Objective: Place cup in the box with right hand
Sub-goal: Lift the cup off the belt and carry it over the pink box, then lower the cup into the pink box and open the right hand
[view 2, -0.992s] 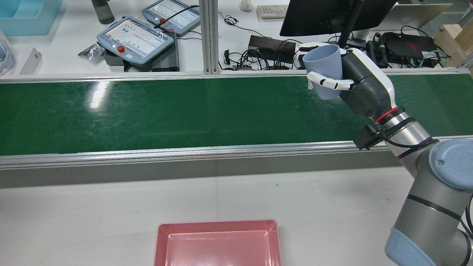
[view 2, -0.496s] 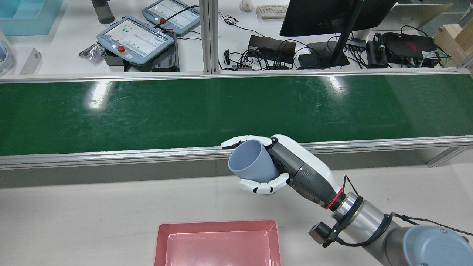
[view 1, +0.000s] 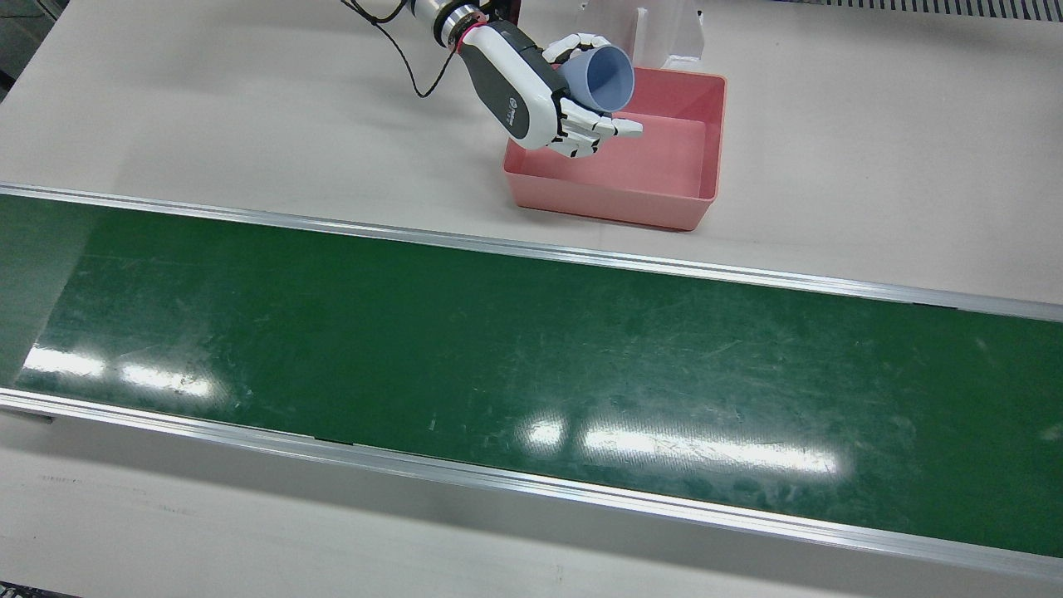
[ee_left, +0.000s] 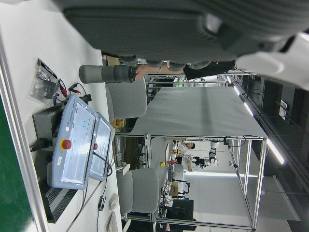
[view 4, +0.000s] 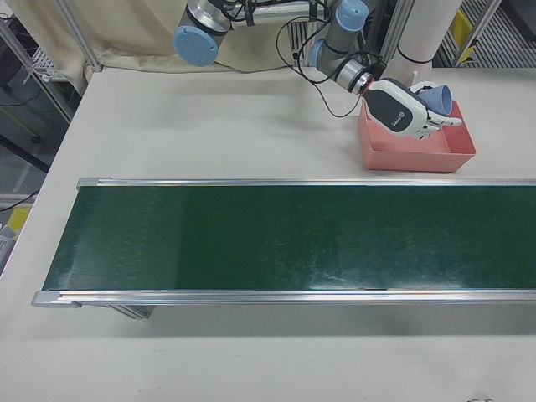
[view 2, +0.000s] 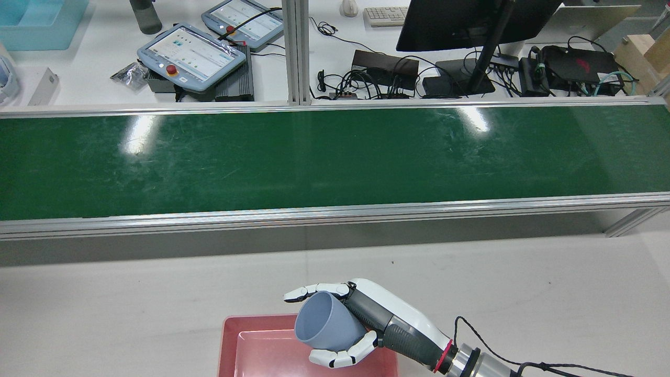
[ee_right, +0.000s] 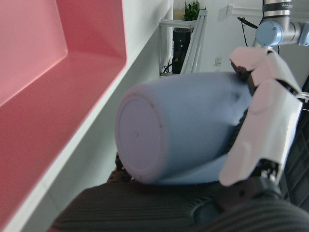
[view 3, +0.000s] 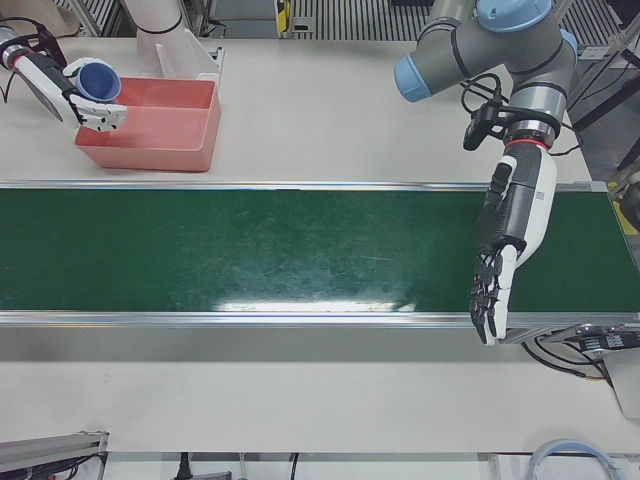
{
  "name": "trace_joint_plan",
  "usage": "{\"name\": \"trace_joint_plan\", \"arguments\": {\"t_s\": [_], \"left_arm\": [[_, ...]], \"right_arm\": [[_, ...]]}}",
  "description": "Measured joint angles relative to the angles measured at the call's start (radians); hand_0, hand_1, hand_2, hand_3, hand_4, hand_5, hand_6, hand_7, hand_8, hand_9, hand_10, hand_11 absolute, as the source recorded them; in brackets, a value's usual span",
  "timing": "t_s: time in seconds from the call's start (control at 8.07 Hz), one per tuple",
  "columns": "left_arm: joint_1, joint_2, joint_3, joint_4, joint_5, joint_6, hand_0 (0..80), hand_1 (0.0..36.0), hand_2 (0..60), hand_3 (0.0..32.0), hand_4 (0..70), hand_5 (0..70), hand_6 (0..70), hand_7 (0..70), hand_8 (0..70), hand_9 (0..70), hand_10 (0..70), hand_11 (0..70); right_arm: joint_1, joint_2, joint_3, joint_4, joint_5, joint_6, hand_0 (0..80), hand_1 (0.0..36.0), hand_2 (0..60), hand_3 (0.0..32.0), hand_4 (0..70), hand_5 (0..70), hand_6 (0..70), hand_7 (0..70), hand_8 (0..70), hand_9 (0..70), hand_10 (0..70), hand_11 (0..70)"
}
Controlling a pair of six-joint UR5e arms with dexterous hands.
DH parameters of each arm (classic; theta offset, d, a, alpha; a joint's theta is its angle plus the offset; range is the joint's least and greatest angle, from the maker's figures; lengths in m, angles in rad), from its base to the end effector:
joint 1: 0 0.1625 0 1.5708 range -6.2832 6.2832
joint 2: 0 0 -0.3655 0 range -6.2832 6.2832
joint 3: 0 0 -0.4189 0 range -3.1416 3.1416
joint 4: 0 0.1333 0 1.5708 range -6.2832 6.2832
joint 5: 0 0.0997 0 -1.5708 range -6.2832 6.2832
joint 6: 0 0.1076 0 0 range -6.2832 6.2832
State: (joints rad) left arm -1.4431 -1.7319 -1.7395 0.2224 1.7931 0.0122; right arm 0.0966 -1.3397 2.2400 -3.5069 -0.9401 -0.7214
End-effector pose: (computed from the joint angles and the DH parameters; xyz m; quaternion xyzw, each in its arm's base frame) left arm -0.0361 -0.5793 0.4755 -0.1167 0.7339 -0.6566 0.1287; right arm -0.4484 -0.2411 0.2315 -0.1608 -0.8246 0.4543 0.2962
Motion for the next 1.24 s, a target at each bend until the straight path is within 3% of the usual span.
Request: {"name": "trace_joint_plan", "arguments": {"t_s": [0.12, 0.25, 0.37, 0.5, 1.24], "left_arm": [[0.0, 0.0, 0.0, 0.0, 0.0, 0.0, 0.0, 0.0, 0.0, 0.0, 0.0, 0.0, 0.0, 0.0, 0.0, 0.0, 0.0, 0.0], [0.001, 0.0, 0.0, 0.0, 0.0, 0.0, 0.0, 0.0, 0.0, 0.0, 0.0, 0.0, 0.0, 0.0, 0.0, 0.0, 0.0, 0.0], [0.001, 0.0, 0.0, 0.0, 0.0, 0.0, 0.0, 0.0, 0.0, 0.0, 0.0, 0.0, 0.0, 0.0, 0.0, 0.0, 0.0, 0.0], [0.001, 0.0, 0.0, 0.0, 0.0, 0.0, 0.0, 0.0, 0.0, 0.0, 0.0, 0.0, 0.0, 0.0, 0.0, 0.0, 0.0, 0.0], [0.001, 0.0, 0.0, 0.0, 0.0, 0.0, 0.0, 0.0, 0.0, 0.0, 0.0, 0.0, 0.0, 0.0, 0.0, 0.0, 0.0, 0.0]], "right_arm": [[-0.015, -0.001, -0.018, 0.004, 0.001, 0.0, 50.5, 16.6, 0.0, 0.0, 0.0, 4.8, 4.7, 16.8, 0.0, 1.8, 0.0, 0.0], [-0.022, -0.001, -0.025, 0.005, 0.001, 0.0, 47.8, 12.4, 0.0, 0.0, 0.0, 3.4, 4.2, 15.6, 0.0, 1.9, 0.0, 0.0], [-0.024, -0.002, -0.029, 0.006, 0.001, 0.0, 44.8, 8.3, 0.0, 0.0, 0.0, 2.2, 4.5, 18.7, 0.0, 3.6, 0.0, 0.0], [-0.025, -0.002, -0.03, 0.006, 0.002, 0.0, 42.0, 6.7, 0.0, 0.0, 0.0, 1.8, 4.8, 20.6, 0.1, 5.2, 0.0, 0.0], [-0.024, 0.001, -0.022, 0.01, 0.003, 0.011, 40.1, 7.4, 0.4, 0.0, 0.0, 2.1, 5.9, 25.8, 2.0, 8.9, 0.0, 0.0]]}}
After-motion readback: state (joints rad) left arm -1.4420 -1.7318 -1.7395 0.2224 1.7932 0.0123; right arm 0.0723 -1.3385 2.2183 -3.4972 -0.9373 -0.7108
